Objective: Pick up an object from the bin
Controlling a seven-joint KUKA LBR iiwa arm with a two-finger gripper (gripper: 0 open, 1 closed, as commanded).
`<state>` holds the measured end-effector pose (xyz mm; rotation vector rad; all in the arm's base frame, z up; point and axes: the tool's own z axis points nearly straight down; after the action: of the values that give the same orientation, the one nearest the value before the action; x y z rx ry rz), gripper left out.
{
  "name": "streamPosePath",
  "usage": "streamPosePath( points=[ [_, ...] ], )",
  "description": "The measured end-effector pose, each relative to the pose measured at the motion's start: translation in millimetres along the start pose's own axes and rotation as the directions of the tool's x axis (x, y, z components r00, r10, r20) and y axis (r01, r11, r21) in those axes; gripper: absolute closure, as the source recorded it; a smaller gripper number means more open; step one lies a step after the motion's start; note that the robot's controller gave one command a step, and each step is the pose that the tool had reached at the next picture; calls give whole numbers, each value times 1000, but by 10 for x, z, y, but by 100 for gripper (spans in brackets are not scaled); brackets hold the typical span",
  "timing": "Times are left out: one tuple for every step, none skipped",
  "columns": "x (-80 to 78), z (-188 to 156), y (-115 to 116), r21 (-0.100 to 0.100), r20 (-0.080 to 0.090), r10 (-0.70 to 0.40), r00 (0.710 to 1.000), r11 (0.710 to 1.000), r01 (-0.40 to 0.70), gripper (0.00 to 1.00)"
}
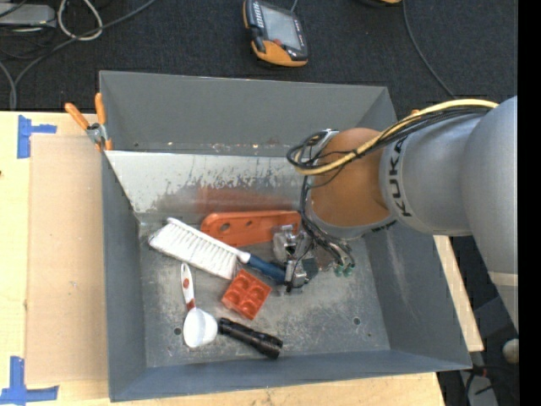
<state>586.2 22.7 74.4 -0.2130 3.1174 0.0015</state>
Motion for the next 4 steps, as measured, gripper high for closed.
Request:
streamPosePath(
  points=[
    [6,-77,4,-1,-2,-1,1000,1000,1,100],
    [2,-142,4,0,-1,0,1000,1000,0,100],
    [26,-331,10,-1,-11,-1,1000,1000,1,100],
    [7,-681,16,-1,-7,-3,1000,1000,3,100]
  ],
)
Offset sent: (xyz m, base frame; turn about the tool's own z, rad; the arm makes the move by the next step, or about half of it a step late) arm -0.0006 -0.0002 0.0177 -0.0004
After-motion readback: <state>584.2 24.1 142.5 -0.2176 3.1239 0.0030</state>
